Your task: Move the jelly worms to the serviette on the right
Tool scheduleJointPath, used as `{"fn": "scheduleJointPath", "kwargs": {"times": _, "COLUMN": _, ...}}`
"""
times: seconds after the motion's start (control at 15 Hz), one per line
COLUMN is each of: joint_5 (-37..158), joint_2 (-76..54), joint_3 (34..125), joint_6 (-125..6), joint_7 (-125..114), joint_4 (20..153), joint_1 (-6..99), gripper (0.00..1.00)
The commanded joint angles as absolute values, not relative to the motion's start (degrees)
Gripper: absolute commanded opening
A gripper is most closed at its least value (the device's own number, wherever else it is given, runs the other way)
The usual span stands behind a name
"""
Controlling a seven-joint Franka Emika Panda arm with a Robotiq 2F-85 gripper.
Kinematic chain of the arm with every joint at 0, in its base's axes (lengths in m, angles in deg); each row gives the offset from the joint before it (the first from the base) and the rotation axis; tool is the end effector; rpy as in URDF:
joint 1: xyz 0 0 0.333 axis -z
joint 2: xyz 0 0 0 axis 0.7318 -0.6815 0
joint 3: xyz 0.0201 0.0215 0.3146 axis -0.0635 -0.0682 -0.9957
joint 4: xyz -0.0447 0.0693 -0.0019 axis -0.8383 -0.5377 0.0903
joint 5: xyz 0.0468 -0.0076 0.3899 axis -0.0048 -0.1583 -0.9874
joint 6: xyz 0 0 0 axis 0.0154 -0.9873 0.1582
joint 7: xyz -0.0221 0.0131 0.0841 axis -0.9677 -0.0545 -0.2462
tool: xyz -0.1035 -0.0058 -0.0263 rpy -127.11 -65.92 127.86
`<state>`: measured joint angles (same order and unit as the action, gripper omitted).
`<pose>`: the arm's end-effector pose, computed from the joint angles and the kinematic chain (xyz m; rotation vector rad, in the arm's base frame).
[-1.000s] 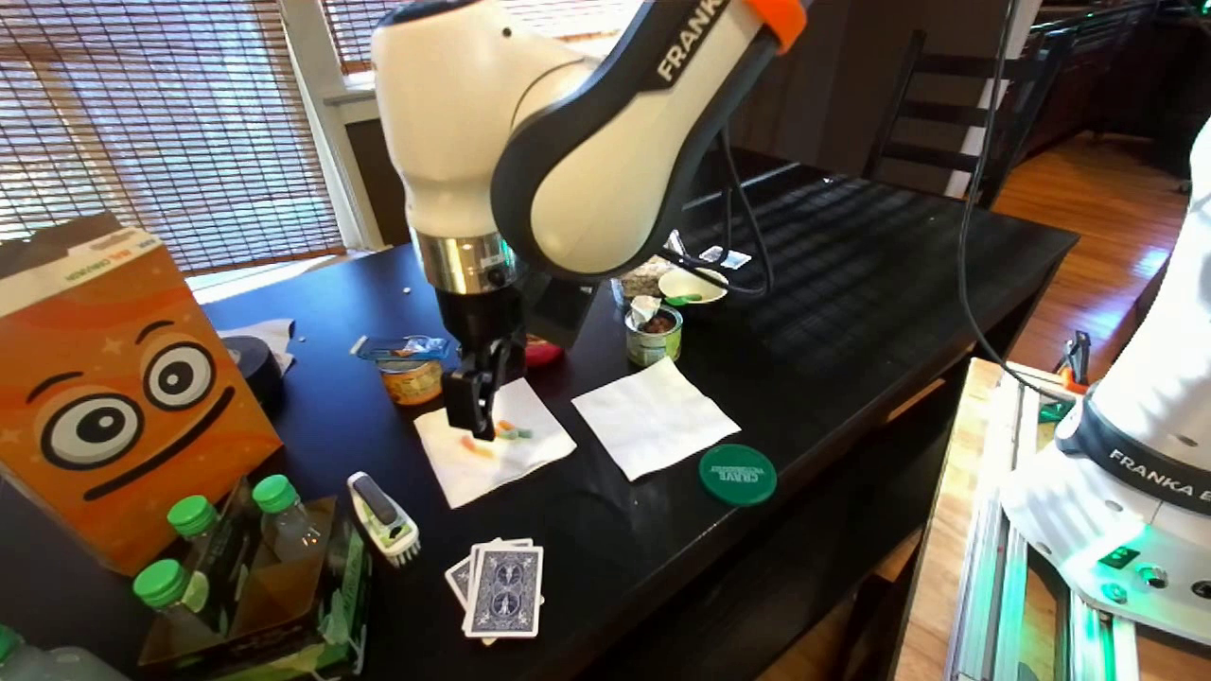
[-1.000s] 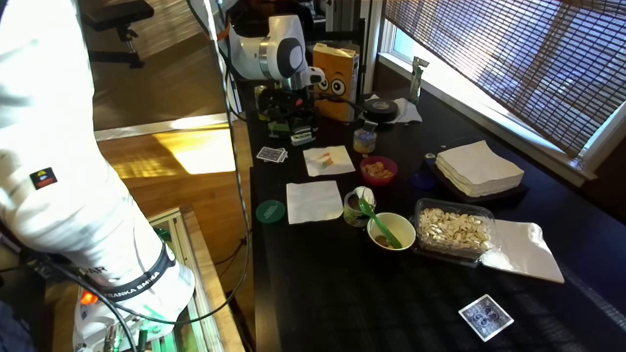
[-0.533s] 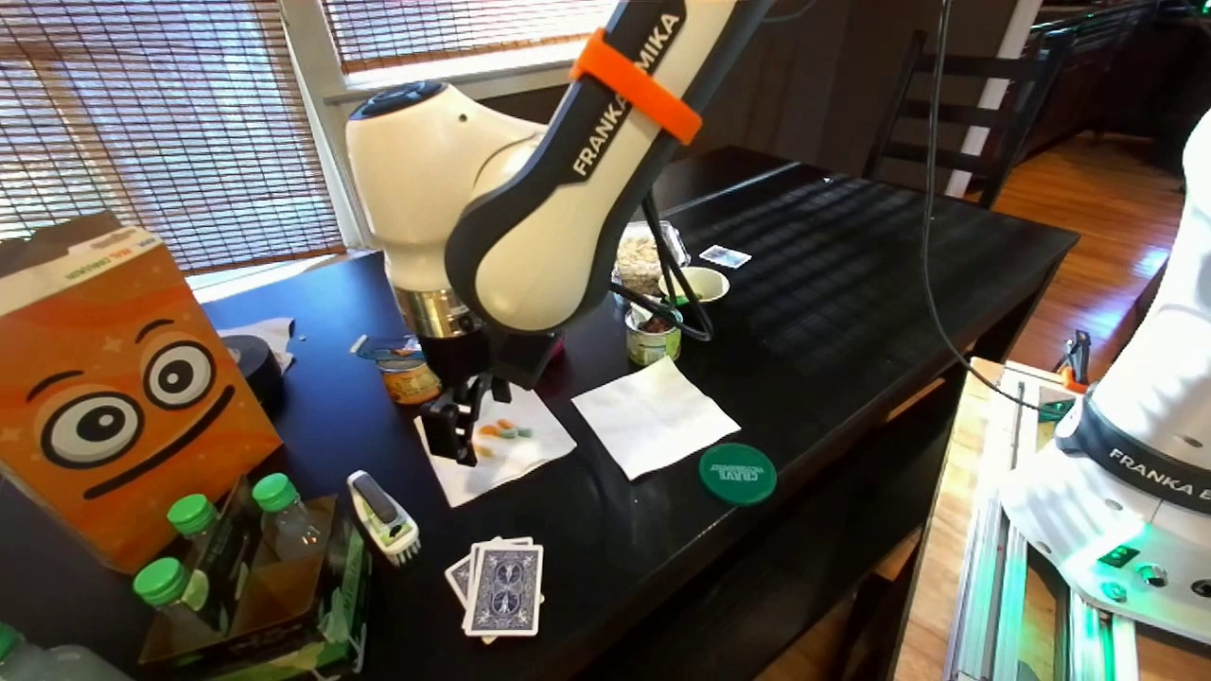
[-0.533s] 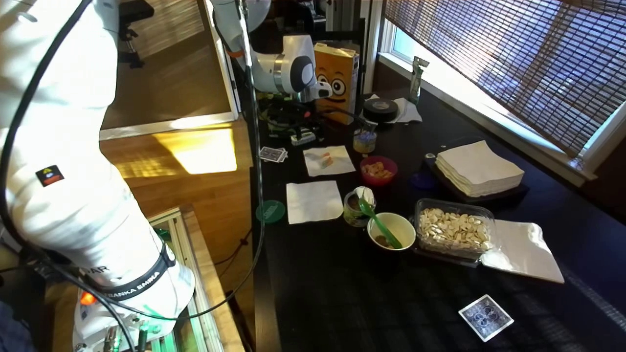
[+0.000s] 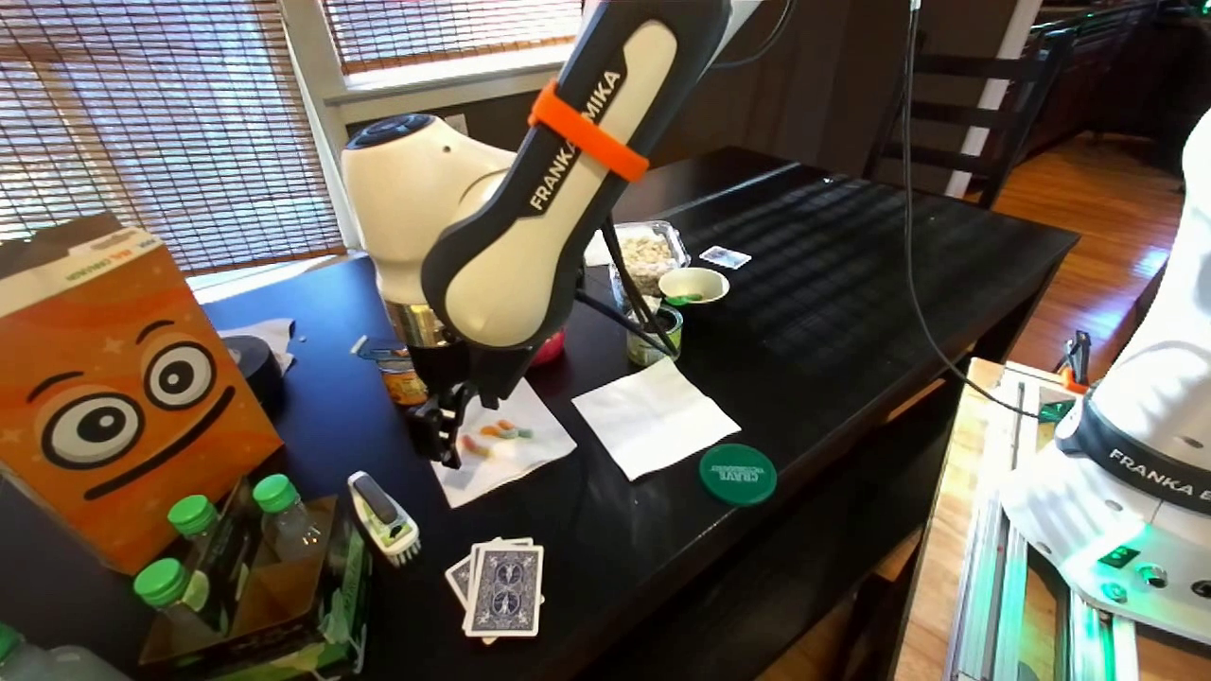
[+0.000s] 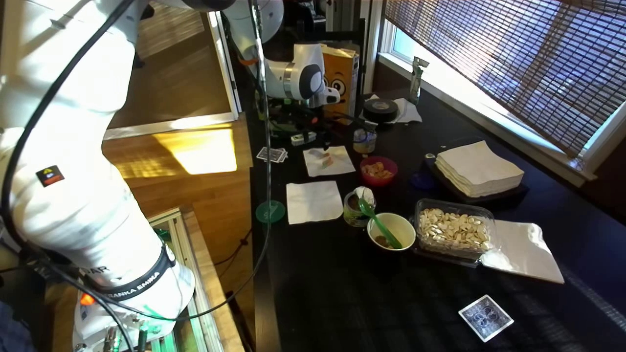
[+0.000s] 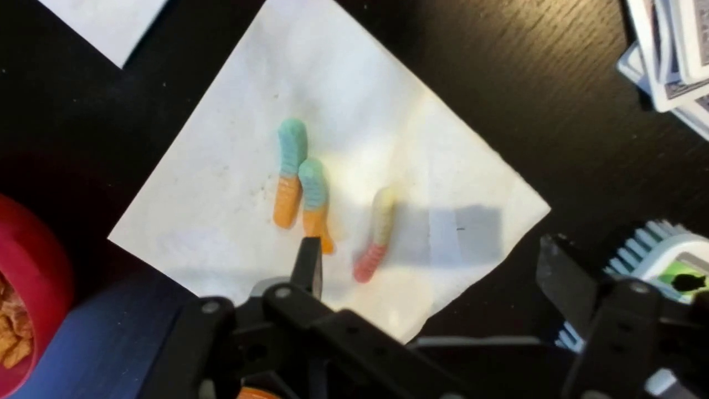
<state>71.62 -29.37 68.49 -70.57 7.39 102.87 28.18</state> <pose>0.5690 0.2779 0.1837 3.0533 0.4927 0.1020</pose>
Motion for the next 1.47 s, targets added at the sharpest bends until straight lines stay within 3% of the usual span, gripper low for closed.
{"fn": "scheduleJointPath", "kwargs": {"times": 0.0, "joint_5": 69.39, "joint_2": -31.98, "joint_3": 69.37, "joint_6": -70.76, "joint_7": 5.95, "joint_4": 99.78, "joint_1": 27.54, "gripper": 1.0}}
{"fn": "scheduleJointPath", "kwargs": {"times": 0.33, "joint_5": 68.11, "joint_2": -33.08, "joint_3": 69.08, "joint_6": -70.59, "joint_7": 4.51, "joint_4": 99.12, "joint_1": 27.99, "gripper": 1.0}}
{"fn": "scheduleJointPath", "kwargs": {"times": 0.53, "joint_5": 67.47, "joint_2": -33.37, "joint_3": 69.23, "joint_6": -70.76, "joint_7": 4.7, "joint_4": 99.0, "joint_1": 28.01, "gripper": 0.94}}
{"fn": "scheduleJointPath", "kwargs": {"times": 0.67, "joint_5": 67.88, "joint_2": -33.28, "joint_3": 70.03, "joint_6": -72.11, "joint_7": 5.44, "joint_4": 99.33, "joint_1": 27.64, "gripper": 1.0}}
{"fn": "scheduleJointPath", "kwargs": {"times": 1.07, "joint_5": 67.46, "joint_2": -34.36, "joint_3": 70.41, "joint_6": -73.42, "joint_7": 4.41, "joint_4": 98.26, "joint_1": 28.21, "gripper": 0.99}}
{"fn": "scheduleJointPath", "kwargs": {"times": 1.2, "joint_5": 67.34, "joint_2": -34.89, "joint_3": 70.46, "joint_6": -72.98, "joint_7": 4.36, "joint_4": 97.75, "joint_1": 28.18, "gripper": 0.89}}
{"fn": "scheduleJointPath", "kwargs": {"times": 1.4, "joint_5": 67.01, "joint_2": -35.65, "joint_3": 70.39, "joint_6": -72.99, "joint_7": 4.12, "joint_4": 97.16, "joint_1": 28.21, "gripper": 0.66}}
